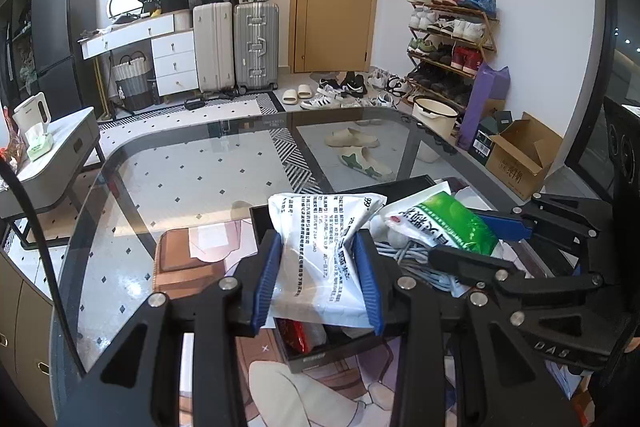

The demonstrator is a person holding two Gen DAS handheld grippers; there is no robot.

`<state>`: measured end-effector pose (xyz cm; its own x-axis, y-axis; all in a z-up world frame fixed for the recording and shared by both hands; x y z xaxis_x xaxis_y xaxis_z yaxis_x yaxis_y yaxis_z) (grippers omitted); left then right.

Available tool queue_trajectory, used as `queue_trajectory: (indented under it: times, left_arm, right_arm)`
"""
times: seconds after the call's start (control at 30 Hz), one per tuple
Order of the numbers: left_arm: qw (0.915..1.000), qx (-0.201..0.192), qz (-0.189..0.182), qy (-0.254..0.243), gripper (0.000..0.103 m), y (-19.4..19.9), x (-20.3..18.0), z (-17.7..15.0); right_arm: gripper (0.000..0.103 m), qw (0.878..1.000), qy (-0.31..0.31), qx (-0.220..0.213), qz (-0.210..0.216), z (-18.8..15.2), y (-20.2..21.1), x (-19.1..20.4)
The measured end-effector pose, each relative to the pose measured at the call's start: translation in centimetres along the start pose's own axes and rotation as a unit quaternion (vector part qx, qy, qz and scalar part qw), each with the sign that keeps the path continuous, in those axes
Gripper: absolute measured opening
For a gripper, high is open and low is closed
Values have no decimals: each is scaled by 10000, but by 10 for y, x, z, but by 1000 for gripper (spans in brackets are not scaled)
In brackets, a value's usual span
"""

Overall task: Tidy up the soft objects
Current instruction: 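Carry the green packet into the box while the left gripper carries the white packet there, then open both grippers to release the green and white packets in the box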

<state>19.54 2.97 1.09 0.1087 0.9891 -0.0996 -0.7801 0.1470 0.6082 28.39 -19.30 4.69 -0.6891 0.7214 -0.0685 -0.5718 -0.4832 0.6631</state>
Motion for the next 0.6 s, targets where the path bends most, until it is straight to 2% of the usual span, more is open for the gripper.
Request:
queue_trajectory:
  times: [0.53, 0.6]
  left_arm:
    - [9996, 263, -59, -33, 37, -30, -8, -4]
    - [9996, 275, -70, -32, 37, -31, -9, -4]
  right_arm:
    - [34, 9989, 320, 304, -123, 3, -34, -3]
    - [38, 9987, 329, 368, -85, 2, -36, -3]
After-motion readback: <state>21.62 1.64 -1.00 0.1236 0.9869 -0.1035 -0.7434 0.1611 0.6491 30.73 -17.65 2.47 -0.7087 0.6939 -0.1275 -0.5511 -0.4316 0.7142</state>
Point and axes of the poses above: each gripper's, at about its wrist camera, not at the fingertips, and y roughly against the way its jaws point, x to its left, z to its top, the point moved 7 cm from there along -y, roughly the way its jaws point, and after that the axes turned 2 degrees about -z, right-handed, at the moved point
